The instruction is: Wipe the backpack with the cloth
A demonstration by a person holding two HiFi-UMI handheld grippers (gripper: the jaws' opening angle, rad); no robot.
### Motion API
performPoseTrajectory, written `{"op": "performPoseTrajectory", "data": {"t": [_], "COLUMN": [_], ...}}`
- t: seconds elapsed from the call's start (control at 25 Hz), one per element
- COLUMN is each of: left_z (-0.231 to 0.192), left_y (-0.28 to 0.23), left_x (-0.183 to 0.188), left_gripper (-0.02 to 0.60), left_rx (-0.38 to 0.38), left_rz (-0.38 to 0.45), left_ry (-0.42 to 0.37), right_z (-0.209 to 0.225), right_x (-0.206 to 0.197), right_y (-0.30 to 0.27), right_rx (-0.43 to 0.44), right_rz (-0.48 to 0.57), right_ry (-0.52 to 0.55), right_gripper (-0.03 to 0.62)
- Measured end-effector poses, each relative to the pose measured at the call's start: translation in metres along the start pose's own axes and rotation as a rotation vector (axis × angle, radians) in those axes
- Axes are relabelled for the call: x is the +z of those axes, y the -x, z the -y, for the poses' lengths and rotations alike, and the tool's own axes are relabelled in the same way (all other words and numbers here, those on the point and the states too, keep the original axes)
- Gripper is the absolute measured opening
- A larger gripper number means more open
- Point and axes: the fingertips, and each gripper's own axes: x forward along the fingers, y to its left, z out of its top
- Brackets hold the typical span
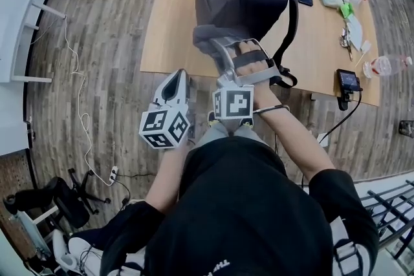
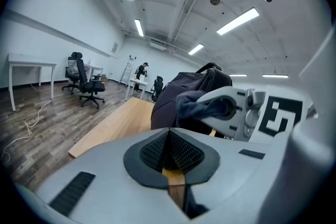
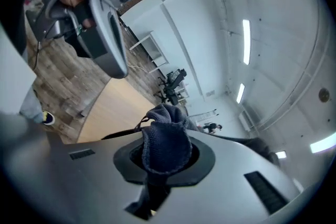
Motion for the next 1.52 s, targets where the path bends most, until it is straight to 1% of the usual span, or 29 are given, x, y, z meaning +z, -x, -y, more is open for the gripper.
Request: {"op": "performPoseTrajectory", "data": {"t": [0.08, 0.16, 0.32, 0.48, 0.56, 0.64, 0.68, 0.72, 0.8, 0.92, 1.0, 1.04, 1.12, 1.2, 1.24, 1.4, 1.52], "left_z": [-0.003, -0.003, -0.005, -0.009, -0.011, -0.015, -0.018, -0.020, -0.022, -0.023, -0.021, -0.020, -0.015, -0.008, -0.005, 0.006, 0.010], "left_y": [0.003, 0.005, 0.010, 0.016, 0.021, 0.024, 0.026, 0.028, 0.031, 0.029, 0.027, 0.025, 0.020, 0.014, 0.012, 0.004, 0.000], "left_x": [-0.001, -0.002, -0.004, -0.008, -0.007, -0.005, -0.005, -0.004, -0.004, -0.005, -0.006, -0.007, -0.007, -0.006, -0.004, 0.002, 0.005], "left_gripper": [0.015, 0.015, 0.015, 0.015, 0.015, 0.015, 0.015, 0.015, 0.015, 0.015, 0.015, 0.015, 0.015, 0.015, 0.015, 0.015, 0.015], "left_rx": [0.008, 0.010, 0.016, 0.028, 0.036, 0.043, 0.046, 0.050, 0.055, 0.050, 0.042, 0.036, 0.019, 0.000, -0.008, -0.029, -0.036], "left_rz": [-0.001, -0.001, -0.004, -0.007, -0.003, 0.001, 0.002, 0.001, 0.003, 0.000, -0.005, -0.009, -0.015, -0.015, -0.013, -0.001, 0.007], "left_ry": [0.004, 0.006, 0.010, 0.022, 0.025, 0.023, 0.023, 0.023, 0.023, 0.021, 0.018, 0.017, 0.013, 0.007, 0.003, -0.010, -0.013], "right_z": [-0.036, -0.068, -0.108, -0.168, -0.193, -0.219, -0.230, -0.238, -0.242, -0.225, -0.205, -0.190, -0.148, -0.089, -0.058, 0.057, 0.144], "right_x": [-0.008, -0.017, -0.012, -0.014, -0.018, -0.029, -0.037, -0.046, -0.064, -0.102, -0.108, -0.104, -0.097, -0.093, -0.090, -0.068, -0.062], "right_y": [-0.013, -0.024, -0.033, -0.036, -0.033, -0.030, -0.029, -0.027, -0.025, -0.020, -0.011, -0.006, 0.004, 0.011, 0.016, 0.057, 0.090], "right_rx": [0.072, 0.125, 0.227, 0.403, 0.452, 0.533, 0.557, 0.557, 0.518, 0.455, 0.418, 0.372, 0.218, 0.047, -0.026, -0.266, -0.448], "right_rz": [-0.037, -0.072, -0.091, -0.124, -0.127, -0.154, -0.174, -0.188, -0.201, -0.232, -0.184, -0.144, -0.075, -0.021, 0.008, 0.133, 0.171], "right_ry": [-0.018, -0.023, -0.077, -0.156, -0.193, -0.265, -0.285, -0.287, -0.288, -0.288, -0.239, -0.199, -0.133, -0.105, -0.094, 0.007, 0.046], "right_gripper": [0.043, 0.043, 0.043, 0.043, 0.043, 0.043, 0.043, 0.043, 0.043, 0.043, 0.043, 0.043, 0.043, 0.043, 0.043, 0.043, 0.043]}}
